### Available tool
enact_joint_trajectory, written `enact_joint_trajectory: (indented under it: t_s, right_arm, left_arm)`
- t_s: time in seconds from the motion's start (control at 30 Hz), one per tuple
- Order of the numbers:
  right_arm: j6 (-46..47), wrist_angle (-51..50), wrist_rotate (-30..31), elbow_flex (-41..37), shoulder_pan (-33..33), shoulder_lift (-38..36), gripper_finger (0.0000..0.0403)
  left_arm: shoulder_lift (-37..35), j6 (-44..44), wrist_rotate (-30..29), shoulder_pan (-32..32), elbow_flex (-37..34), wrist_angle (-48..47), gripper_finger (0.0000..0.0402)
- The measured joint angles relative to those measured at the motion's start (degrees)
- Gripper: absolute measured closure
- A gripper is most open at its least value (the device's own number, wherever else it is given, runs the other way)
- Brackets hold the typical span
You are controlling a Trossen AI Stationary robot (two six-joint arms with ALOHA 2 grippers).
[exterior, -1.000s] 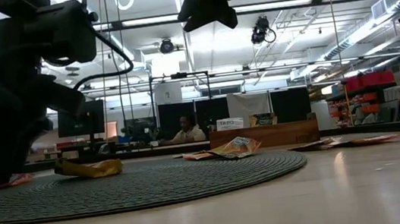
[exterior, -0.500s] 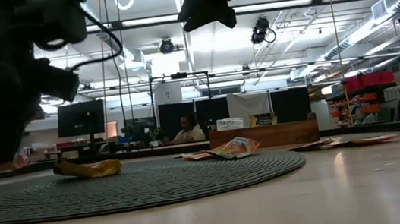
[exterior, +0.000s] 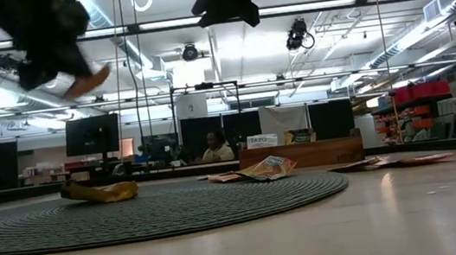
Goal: Pick & Place Tea
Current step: Put the orange tea bag into the right section of the wooden organizer
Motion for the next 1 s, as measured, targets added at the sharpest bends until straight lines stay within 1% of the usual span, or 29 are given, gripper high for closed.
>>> enact_joint_trajectory:
  t_s: [0.07,0.17,0.27,0.37,0.43,0.47,0.53,0.57,0.67,0.8,0.87,1.0]
  right_arm:
    - [0.0,1.7,0.0,0.0,0.0,0.0,0.0269]
    - [-0.4,6.4,0.6,0.0,0.0,0.0,0.0269]
    - [-1.6,13.3,3.4,0.0,0.0,0.0,0.0269]
    - [-2.6,19.5,6.8,0.0,0.0,0.8,0.0267]
    - [-2.6,22.3,8.2,0.0,0.0,1.6,0.0263]
    - [-2.8,26.1,8.5,0.0,0.0,2.5,0.0260]
    - [-4.3,29.7,8.9,-0.1,0.0,3.6,0.0250]
    - [-5.7,34.3,8.9,0.1,0.1,4.5,0.0244]
    - [-8.1,39.7,10.1,0.0,0.5,6.5,0.0224]
    - [-4.9,41.0,14.5,0.0,0.6,7.9,0.0200]
    - [-3.4,42.8,15.6,0.0,0.6,8.4,0.0192]
    - [-2.8,48.7,17.7,0.0,0.6,9.1,0.0186]
  left_arm:
    - [-3.6,-0.5,-6.6,0.5,0.0,5.8,0.0393]
    - [-7.1,0.7,-16.8,0.7,0.1,15.5,0.0395]
    - [-8.5,4.7,-24.3,0.6,0.1,24.9,0.0394]
    - [-8.3,8.0,-29.3,0.6,0.1,32.3,0.0394]
    - [-7.4,9.5,-30.7,0.9,0.1,36.7,0.0395]
    - [-6.8,9.5,-31.1,1.2,0.1,38.8,0.0396]
    - [-5.6,9.6,-31.3,1.9,0.1,42.1,0.0394]
    - [-4.8,9.6,-31.4,2.2,0.1,44.2,0.0393]
    - [-2.7,11.0,-31.3,3.4,0.1,49.3,0.0392]
    - [-0.5,11.5,-31.1,4.3,0.2,55.5,0.0395]
    - [0.4,11.6,-30.6,4.8,0.1,57.7,0.0393]
    - [1.6,10.6,-30.1,5.3,0.1,59.1,0.0393]
